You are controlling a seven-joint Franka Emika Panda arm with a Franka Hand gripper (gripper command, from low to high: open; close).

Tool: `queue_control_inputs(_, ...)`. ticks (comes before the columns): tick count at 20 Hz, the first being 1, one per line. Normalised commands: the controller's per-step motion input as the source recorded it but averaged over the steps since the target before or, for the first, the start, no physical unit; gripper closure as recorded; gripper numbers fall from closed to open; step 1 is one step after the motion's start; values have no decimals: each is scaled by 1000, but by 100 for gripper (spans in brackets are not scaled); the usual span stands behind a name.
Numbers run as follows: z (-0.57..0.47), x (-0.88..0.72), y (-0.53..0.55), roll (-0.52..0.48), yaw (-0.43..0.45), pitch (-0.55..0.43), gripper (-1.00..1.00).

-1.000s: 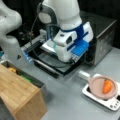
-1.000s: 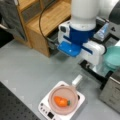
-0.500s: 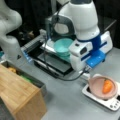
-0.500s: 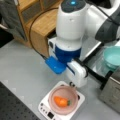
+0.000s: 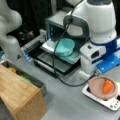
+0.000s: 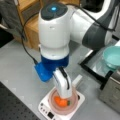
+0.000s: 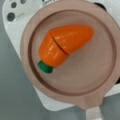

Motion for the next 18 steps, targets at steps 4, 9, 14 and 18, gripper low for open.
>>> queue_control_inputs(4,96,250,170,-228,7,248,-100)
queue_control_inputs(9,64,204,101,-234,-19,229,-100)
queue_control_inputs(14,-68,226,94,-226,-129,203,-100)
queue_control_inputs(18,-187,333,94,-218,-270,181,-100)
